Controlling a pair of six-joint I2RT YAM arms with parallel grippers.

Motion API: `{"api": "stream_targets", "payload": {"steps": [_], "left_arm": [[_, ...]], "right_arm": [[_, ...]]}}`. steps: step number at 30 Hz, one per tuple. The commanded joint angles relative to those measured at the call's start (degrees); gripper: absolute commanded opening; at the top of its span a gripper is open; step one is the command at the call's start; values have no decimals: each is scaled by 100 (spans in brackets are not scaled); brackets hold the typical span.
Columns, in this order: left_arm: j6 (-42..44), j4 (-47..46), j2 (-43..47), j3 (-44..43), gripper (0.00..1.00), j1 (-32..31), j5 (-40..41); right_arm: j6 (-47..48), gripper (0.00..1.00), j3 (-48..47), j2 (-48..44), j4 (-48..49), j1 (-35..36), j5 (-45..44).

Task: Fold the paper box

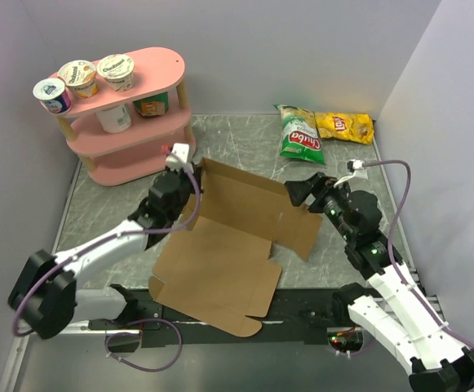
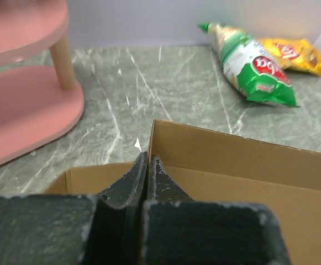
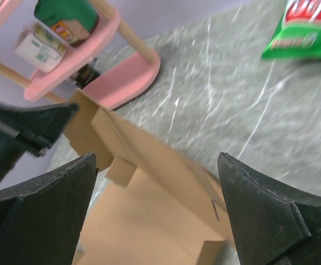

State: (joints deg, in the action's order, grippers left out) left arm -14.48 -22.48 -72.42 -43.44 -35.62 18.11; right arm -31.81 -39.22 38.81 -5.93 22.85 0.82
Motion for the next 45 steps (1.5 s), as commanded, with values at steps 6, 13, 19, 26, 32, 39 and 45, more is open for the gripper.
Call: {"api": "stream_targets", "payload": {"steps": [6, 13, 19, 26, 32, 39, 45], "left_arm": [[640, -1656, 992, 1268, 1, -552, 932], [605, -1496, 1090, 1426, 1, -560, 747], [324, -1584, 1345, 1733, 1, -560, 808], [95, -1523, 1433, 1857, 1, -560, 615], [-55, -1540, 1520, 1953, 1, -569, 536], [-55, -1479, 1608, 2076, 1, -569, 518], [-257, -1067, 1723, 2024, 15, -569, 746]], "right_arm": [[1524, 99, -542, 777, 330, 422, 585], [3128, 100, -1156, 934, 76, 492, 1482], [4323, 96, -1728, 1708, -144, 755, 1605], [5219, 83, -2520, 2745, -488, 1599, 1194], [5606, 78, -2898, 3554, -470, 2012, 491], [5818, 61, -3118, 4125, -680, 2074, 304], [6037, 14, -2776, 4056, -558, 2477, -55]]}}
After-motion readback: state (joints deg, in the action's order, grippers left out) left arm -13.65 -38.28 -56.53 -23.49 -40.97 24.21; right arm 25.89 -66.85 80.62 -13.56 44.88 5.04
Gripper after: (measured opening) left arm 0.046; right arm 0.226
